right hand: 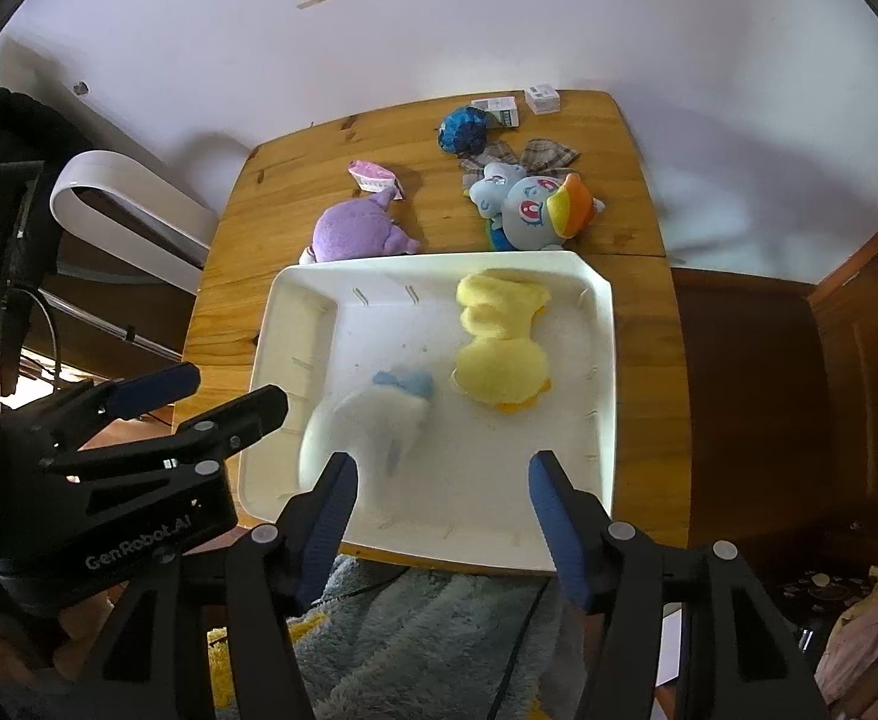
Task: Organize objects
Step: 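Carry the white bunny with the left tool while the right tool carries the yellow plush into the tray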
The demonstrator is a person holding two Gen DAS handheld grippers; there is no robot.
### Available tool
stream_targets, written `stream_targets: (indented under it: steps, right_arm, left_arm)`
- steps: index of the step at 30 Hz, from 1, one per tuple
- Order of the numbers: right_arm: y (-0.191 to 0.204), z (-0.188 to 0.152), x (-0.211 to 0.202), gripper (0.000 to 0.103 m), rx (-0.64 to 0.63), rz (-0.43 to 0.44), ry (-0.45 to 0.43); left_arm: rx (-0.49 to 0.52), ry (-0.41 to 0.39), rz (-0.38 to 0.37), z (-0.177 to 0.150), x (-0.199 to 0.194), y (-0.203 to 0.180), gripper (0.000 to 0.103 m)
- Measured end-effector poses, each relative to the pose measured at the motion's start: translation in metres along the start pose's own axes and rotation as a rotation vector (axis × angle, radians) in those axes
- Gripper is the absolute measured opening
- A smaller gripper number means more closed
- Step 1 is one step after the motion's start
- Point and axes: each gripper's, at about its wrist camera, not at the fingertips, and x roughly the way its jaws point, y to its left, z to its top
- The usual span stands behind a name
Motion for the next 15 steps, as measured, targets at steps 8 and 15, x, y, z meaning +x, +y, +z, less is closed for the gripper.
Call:
stream_targets:
  steps: [8, 15]
  right_arm:
    - [0.000, -0.002, -0.004, 0.060, -0.013, 0.003, -0.013]
    - [-0.001, -0.003, -0.007, 0.060, -0.029, 0.007, -0.020]
  left_arm:
    - [-0.033, 0.002, 0.001, -0.001, -0.003, 0.005, 0.072]
    - [-0.087, 0.017, -0.010, -0.003, -0.005, 0.012, 0.072]
